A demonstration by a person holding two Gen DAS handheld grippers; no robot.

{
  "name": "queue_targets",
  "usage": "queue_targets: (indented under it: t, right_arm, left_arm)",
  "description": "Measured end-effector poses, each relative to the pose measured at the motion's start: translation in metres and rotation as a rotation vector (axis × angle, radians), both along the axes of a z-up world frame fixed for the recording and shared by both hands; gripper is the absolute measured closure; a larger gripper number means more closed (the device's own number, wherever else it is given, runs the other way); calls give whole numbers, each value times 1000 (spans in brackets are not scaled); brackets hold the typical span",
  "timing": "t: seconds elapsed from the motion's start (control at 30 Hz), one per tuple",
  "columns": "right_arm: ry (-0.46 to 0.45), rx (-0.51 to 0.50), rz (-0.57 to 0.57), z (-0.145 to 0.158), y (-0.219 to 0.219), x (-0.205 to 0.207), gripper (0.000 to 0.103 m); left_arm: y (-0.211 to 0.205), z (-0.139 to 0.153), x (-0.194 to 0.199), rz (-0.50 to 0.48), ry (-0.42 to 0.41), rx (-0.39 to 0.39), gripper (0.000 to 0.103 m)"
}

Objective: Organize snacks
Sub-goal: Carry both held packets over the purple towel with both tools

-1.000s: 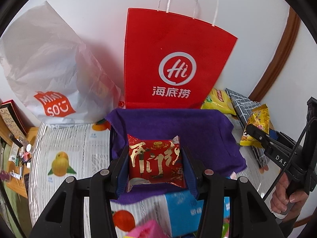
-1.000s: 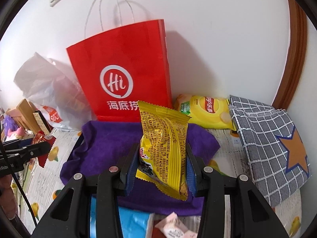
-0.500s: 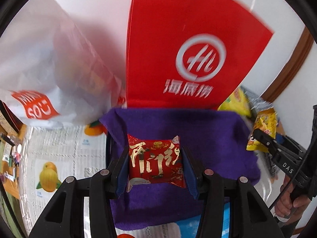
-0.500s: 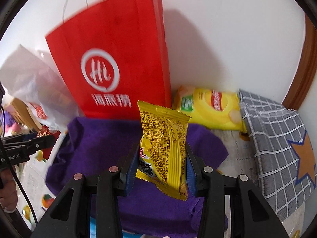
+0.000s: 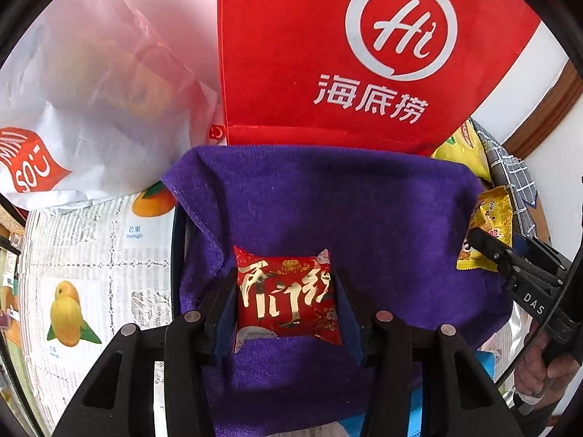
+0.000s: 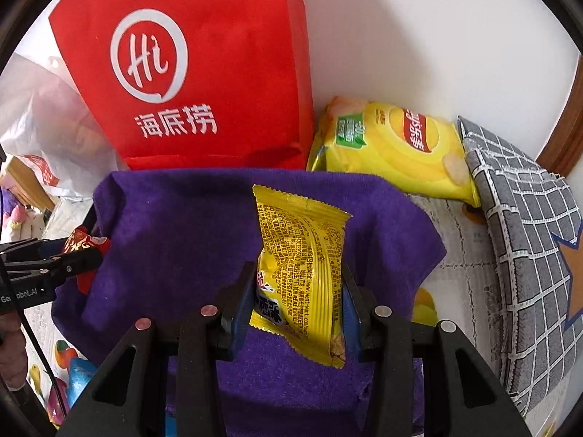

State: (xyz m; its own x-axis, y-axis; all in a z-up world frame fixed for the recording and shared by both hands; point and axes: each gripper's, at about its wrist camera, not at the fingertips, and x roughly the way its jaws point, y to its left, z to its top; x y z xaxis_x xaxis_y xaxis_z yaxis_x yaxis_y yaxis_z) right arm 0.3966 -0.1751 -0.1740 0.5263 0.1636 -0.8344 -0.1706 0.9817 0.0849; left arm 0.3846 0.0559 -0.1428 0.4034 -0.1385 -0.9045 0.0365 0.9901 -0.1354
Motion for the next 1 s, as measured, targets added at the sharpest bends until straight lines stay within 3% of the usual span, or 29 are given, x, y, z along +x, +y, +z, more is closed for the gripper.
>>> queue_targets:
  t: [1.0]
  right_arm:
    - [76, -33, 2, -30, 14, 14, 60]
  left_arm:
    - [-1, -14, 7, 3, 54, 4, 55]
